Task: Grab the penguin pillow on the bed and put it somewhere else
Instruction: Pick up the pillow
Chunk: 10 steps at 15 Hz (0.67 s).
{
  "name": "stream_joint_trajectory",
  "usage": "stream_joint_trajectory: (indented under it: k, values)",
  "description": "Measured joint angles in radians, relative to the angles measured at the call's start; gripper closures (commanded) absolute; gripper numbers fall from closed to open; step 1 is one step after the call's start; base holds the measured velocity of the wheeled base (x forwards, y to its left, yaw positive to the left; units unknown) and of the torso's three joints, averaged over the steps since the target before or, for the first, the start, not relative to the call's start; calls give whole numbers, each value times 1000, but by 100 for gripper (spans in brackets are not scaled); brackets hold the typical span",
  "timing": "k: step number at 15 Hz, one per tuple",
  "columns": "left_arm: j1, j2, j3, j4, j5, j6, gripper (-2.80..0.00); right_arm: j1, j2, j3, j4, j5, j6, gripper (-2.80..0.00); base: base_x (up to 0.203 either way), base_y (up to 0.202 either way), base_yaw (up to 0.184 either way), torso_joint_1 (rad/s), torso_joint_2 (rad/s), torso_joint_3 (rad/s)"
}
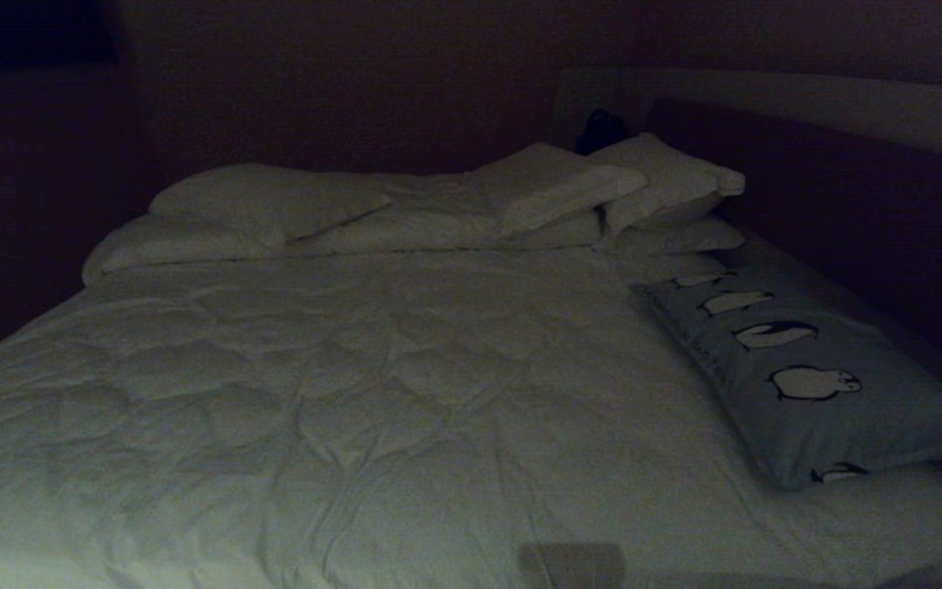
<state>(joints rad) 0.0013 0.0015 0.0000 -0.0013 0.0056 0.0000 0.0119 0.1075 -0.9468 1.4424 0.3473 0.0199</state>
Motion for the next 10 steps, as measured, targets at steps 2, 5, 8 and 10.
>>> stream_joint_trajectory:
  k: [2, 5, 8, 10]
  values:
    - [0, 0, 0, 0, 0, 0, 0, -1, -59, 72, -61, -39, 47, 0, 0, 0, 0, 0, 0, 0]
    - [0, 0, 0, 0, 0, 0, 0, -1, -97, 144, -188, -126, 93, 0, 0, 0, 0, 0, 0, 0]
    - [0, 0, 0, 0, 0, 0, 0, -1, -107, 185, -352, -216, 101, 0, 0, 0, 0, 0, 0, 0]
    - [0, 0, 0, 0, 0, 0, 0, -1, -108, 227, -468, -261, 98, 0, 0, 0, 0, 14, 3, 8]
